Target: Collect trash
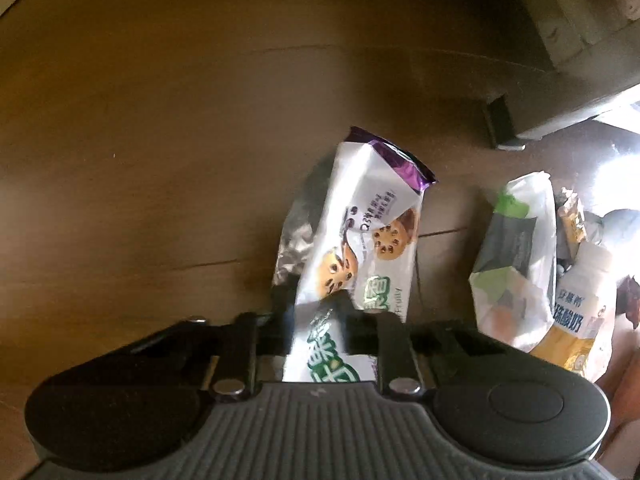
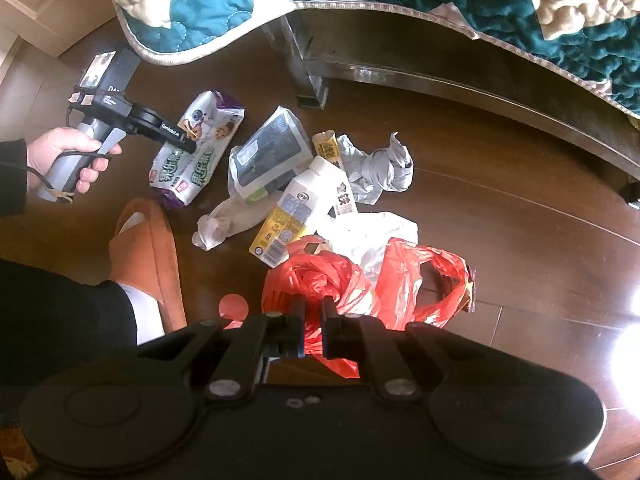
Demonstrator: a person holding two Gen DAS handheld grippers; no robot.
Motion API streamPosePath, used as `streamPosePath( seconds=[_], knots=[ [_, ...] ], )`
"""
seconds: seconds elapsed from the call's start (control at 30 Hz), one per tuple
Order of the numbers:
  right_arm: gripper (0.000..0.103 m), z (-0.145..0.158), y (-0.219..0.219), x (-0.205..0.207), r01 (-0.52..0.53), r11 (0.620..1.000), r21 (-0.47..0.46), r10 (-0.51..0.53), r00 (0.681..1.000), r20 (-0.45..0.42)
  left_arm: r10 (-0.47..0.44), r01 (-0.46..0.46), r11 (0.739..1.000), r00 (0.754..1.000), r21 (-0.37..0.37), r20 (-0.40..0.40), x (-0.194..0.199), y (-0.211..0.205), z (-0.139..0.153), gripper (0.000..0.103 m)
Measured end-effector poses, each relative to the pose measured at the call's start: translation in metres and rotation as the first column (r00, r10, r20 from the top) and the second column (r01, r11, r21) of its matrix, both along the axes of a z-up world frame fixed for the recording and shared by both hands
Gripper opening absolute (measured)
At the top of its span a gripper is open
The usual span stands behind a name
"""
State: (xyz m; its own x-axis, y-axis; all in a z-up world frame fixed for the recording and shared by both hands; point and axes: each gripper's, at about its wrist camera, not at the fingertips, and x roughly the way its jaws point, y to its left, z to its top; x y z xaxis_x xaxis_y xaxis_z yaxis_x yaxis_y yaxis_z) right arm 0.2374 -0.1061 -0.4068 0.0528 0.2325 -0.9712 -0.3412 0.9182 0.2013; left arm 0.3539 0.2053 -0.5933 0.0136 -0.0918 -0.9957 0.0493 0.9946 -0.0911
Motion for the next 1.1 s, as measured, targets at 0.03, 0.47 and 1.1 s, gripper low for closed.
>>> streamPosePath(
  seconds=[0.03, 0.47, 1.1],
  knots=[
    [0.007, 0.0, 0.0, 0.0, 0.0, 1.0, 0.0, 0.0, 1.0, 0.0, 0.0, 0.0, 1.0, 1.0, 0.002, 0.013, -0.001, -0.002, 0.002, 0.003],
    [0.006, 0.02, -0.004, -0.009, -0.005, 1.0, -0.02, 0.007, 0.995, 0.095, 0.04, -0.039, 0.999, 0.99, -0.012, 0.134, -0.039, 0.004, 0.072, 0.0],
    [0.006, 0.17, -0.009, -0.028, 0.002, 0.998, 0.059, -0.026, 0.911, 0.411, 0.168, -0.173, 0.985, 0.936, -0.011, 0.309, -0.052, 0.045, 0.219, 0.0]
  ],
)
